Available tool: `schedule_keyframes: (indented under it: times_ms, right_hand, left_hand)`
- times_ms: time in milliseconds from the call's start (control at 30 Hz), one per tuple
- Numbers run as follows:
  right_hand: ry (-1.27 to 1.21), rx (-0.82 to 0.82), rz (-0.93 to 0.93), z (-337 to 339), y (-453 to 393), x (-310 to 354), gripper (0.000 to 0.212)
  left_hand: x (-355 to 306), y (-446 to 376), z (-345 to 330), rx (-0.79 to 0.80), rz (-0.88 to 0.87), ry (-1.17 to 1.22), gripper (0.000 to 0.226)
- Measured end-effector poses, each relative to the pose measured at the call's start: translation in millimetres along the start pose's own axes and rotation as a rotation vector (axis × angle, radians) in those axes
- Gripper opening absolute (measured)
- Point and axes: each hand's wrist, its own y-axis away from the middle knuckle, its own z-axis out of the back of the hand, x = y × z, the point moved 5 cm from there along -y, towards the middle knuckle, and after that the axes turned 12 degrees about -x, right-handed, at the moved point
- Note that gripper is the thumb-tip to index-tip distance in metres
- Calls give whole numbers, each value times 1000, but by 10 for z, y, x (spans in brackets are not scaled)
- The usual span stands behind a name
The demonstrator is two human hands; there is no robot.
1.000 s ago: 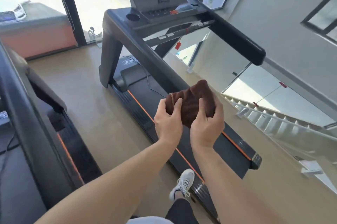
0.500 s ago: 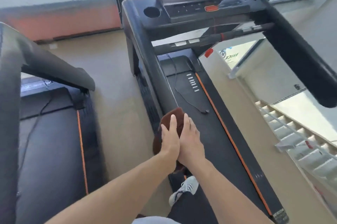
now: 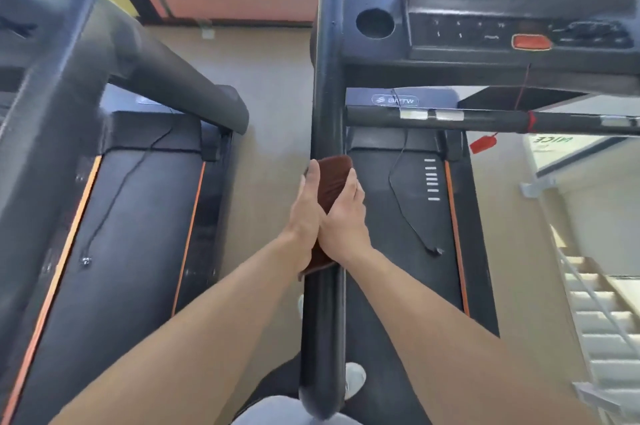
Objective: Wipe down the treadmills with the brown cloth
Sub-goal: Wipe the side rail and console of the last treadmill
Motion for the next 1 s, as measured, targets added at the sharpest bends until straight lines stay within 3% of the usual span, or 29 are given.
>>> schedule_keyframes:
  times_ms: [67, 233, 367, 500, 567, 600, 733, 800, 867, 967, 1000]
  right_hand:
    - [-15, 21, -49, -38, -304, 92, 100]
    - [-27, 99, -301, -146, -1024, 228, 105]
    - [-12, 228, -376, -125, -1314, 319, 108]
    - [28, 307, -315, -12, -1253, 413, 128]
    - [-21, 347, -289, 40, -1252, 315, 130]
    - [-67, 368, -280, 89, -1238, 262, 121]
    - [-333, 397, -310, 404, -1008, -61, 53]
    - [-382, 476, -323, 456, -838, -302, 39]
    - [-378, 563, -322, 462, -664, -488, 50]
    - [-334, 733, -376, 498, -410, -687, 89]
    - [-285, 801, -375, 527, -333, -725, 88]
  left_hand:
    - [-223, -171, -105, -13, -32, -16, 79]
    - [-619, -696, -320, -96, -129, -74, 123]
    - [-929, -695, -472, -119, -322, -129, 92]
    - [-822, -727, -358, -152, -228, -86, 113]
    - [-693, -745, -296, -170, -171, -36, 106]
    - [-648, -693, -290, -175, -165, -39, 95]
    - [-457, -338, -271, -255, -278, -157, 53]
    - [-240, -130, -199, -356, -331, -301, 49]
    - [4, 74, -118, -454, -335, -355, 50]
    - [340, 347, 13, -560, -311, -393, 48]
    - [455, 423, 72, -585, -282, -419, 48]
